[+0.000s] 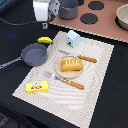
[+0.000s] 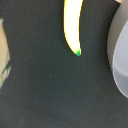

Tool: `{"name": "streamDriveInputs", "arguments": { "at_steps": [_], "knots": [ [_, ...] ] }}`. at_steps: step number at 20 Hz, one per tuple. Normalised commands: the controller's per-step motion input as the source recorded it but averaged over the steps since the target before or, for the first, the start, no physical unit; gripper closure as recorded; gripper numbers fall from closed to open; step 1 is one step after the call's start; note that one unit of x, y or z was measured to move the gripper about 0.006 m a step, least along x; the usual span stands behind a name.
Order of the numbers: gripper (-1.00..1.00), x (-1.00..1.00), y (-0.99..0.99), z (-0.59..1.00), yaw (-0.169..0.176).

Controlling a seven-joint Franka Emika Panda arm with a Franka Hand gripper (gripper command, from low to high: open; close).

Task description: Interact with the objects in diverse but meaningful ways.

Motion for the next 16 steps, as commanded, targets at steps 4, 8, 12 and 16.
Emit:
{"name": "streamDriveInputs", "arguments": {
  "at_steps": [4,8,12,16],
  "knots": [
    [-1.00,-0.19,-0.14,-0.30,0.012],
    [-1.00,-0.15,-0.25,-0.38,0.000],
    [-1.00,-0.24,-0.19,-0.47,0.000],
    [-1.00,-0.31,-0.10,-0.50,0.000]
  ]
}}
